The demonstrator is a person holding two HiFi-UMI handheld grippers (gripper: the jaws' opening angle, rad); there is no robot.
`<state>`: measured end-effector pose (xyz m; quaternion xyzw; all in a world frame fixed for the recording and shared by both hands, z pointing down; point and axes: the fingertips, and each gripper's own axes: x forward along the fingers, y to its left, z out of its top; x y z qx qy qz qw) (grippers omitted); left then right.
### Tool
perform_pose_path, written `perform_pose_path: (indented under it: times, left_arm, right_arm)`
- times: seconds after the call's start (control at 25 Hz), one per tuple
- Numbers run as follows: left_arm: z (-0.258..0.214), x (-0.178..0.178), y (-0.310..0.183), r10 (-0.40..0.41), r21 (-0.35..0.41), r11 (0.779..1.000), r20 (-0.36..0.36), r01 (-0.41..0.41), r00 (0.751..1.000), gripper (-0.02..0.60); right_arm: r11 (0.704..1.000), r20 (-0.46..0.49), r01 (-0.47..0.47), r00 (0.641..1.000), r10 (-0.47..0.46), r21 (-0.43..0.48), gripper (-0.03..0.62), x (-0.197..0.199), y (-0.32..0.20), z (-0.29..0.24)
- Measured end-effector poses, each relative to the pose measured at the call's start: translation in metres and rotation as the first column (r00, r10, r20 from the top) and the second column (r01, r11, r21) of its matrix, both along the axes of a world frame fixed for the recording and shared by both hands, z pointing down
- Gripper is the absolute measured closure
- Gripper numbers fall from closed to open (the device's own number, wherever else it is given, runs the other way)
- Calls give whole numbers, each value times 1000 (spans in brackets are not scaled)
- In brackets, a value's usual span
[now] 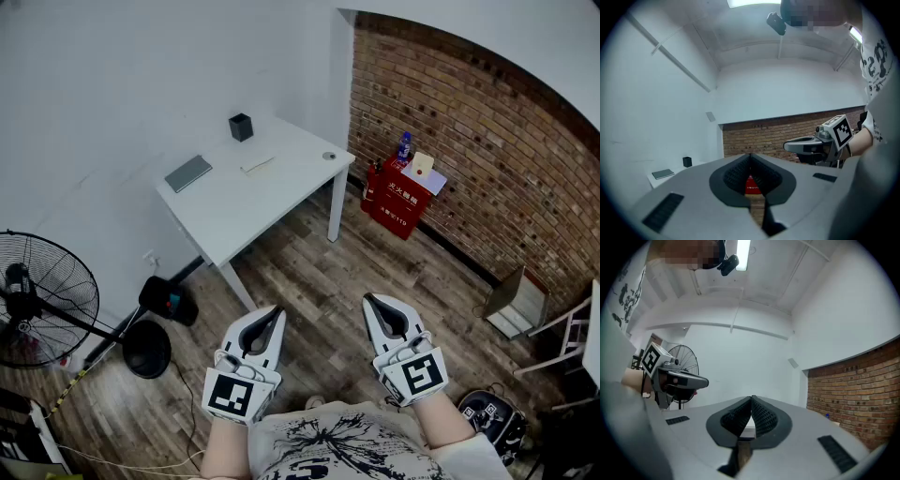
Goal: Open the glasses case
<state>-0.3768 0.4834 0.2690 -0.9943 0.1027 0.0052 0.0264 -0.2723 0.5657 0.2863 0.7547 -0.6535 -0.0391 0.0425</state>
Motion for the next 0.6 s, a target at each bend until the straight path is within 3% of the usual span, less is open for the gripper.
perform_pose_path:
  times: [0.16,0.28,0.56,0.6]
  left_arm:
    - [0,2,-3,4,4,1000,-1,-4,1000,568]
    - [9,-2,-8,14,18,1000,57,-15,998,568]
    - [2,0,-27,7,-11,1000,-24,-8,1000,568]
    - [3,0,-30,4,-11,1000,-22,-4,1000,568]
  right_arm:
    - [1000,3,5,1000,-5,-3,582,0,-5,2]
    - [1000,4,5,1000,-5,-11,582,-3,-11,5]
    - [1000,25,-22,999,22,20,582,-2,-31,8]
    - [999,28,-13,1000,12,31,515,-1,-36,7]
